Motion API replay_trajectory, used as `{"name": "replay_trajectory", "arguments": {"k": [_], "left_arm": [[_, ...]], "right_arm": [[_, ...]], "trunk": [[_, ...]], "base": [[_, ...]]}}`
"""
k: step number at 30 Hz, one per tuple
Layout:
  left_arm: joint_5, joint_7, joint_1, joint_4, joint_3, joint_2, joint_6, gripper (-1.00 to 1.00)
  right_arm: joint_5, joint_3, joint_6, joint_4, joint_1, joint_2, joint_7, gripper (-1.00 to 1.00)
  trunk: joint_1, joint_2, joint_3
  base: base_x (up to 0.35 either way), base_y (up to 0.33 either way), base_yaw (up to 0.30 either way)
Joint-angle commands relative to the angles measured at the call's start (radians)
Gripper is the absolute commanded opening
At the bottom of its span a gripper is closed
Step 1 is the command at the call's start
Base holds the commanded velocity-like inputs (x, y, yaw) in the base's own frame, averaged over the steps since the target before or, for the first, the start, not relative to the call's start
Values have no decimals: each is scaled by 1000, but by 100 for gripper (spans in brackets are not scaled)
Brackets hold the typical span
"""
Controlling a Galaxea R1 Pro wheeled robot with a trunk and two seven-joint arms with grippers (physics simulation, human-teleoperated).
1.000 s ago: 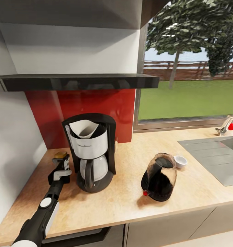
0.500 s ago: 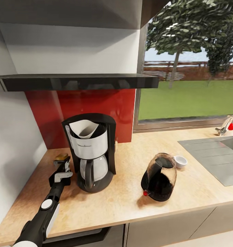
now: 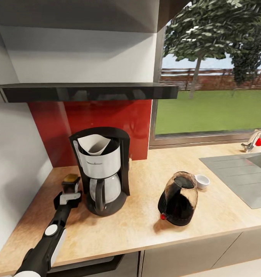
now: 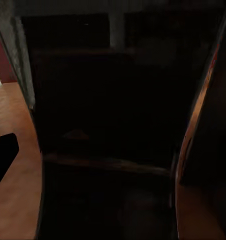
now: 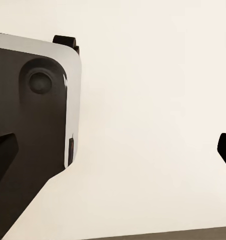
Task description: Set up a coffee station on the kitchen countertop: keep the coffee maker on the countertop, move the bottle of coffee from the kitchen shelf to the counter next to the coffee maker, place a paper coffee filter on top of the coffee maker, put the saucer next to the coffee maker with the coffee cup on the saucer, and place the electric kettle next to the coffee maker.
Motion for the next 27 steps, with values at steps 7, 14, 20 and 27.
{"name": "replay_trajectory", "arguments": {"k": [7, 14, 20, 27], "left_arm": [[-7, 3, 8, 1, 2, 0, -11, 100], [-7, 3, 9, 1, 2, 1, -11, 100], [-7, 3, 10, 1, 2, 0, -11, 100], [-7, 2, 10, -1, 2, 0, -11, 100]], "right_arm": [[-10, 8, 6, -2, 0, -1, 2, 100], [-10, 8, 6, -1, 0, -1, 2, 100], [-10, 8, 6, -1, 0, -1, 2, 100], [-10, 8, 6, -2, 0, -1, 1, 100]], "trunk": [[1, -2, -2], [1, -2, -2], [1, -2, -2], [1, -2, -2]], "base": [[0, 0, 0], [0, 0, 0], [0, 0, 0], [0, 0, 0]]}}
